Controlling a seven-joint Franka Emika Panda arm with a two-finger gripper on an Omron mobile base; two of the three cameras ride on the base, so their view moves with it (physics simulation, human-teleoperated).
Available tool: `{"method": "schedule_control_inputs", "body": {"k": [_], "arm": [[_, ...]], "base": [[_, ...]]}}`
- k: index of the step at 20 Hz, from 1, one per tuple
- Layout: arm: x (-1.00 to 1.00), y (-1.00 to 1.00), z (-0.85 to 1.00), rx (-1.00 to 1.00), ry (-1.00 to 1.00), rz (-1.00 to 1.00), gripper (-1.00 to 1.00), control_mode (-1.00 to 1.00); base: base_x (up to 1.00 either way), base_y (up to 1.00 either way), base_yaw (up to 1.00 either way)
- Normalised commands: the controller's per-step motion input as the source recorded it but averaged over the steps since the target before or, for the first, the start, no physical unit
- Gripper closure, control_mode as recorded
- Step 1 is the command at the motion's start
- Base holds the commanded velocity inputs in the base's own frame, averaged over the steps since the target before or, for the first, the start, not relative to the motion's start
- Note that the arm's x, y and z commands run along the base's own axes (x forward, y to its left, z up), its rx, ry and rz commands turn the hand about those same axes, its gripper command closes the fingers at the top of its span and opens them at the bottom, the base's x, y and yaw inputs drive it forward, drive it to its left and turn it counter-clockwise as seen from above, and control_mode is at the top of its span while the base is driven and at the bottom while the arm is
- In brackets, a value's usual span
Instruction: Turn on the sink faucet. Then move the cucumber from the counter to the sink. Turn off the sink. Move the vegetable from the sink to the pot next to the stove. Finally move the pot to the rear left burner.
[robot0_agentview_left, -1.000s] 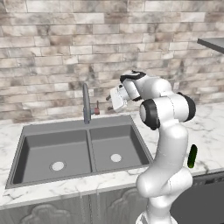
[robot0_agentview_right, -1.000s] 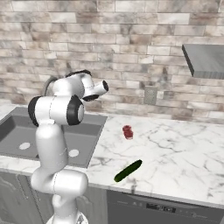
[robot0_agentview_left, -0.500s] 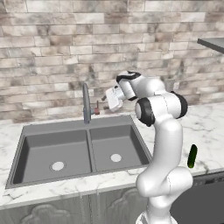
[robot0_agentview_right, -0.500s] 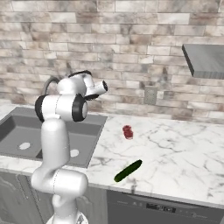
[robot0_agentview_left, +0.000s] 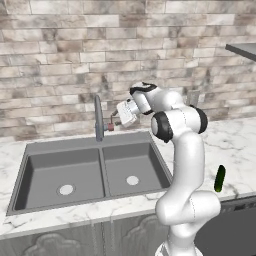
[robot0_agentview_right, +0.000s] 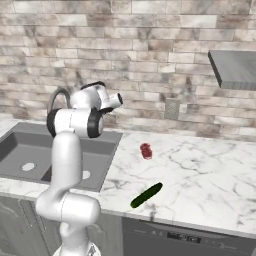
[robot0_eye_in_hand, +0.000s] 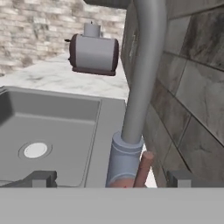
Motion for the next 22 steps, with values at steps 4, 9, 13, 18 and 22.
{"method": "schedule_control_inputs", "body": {"k": [4,9,13,18,22], "arm": [[0.21,0.11,-0.10,0.02,0.04,0.04,-1.00,-1.00],[0.21,0.10,-0.09,0.02,0.04,0.05,-1.00,-1.00],[0.20,0.10,-0.09,0.01,0.04,0.04,-1.00,-1.00],[0.03,0.13,-0.07,0.01,0.01,0.04,-1.00,-1.00],[0.00,0.17,-0.05,0.01,0.00,0.03,-1.00,-1.00]], "base": [[0.00,0.00,0.00],[0.00,0.00,0.00],[0.00,0.00,0.00],[0.00,0.00,0.00],[0.00,0.00,0.00]]}}
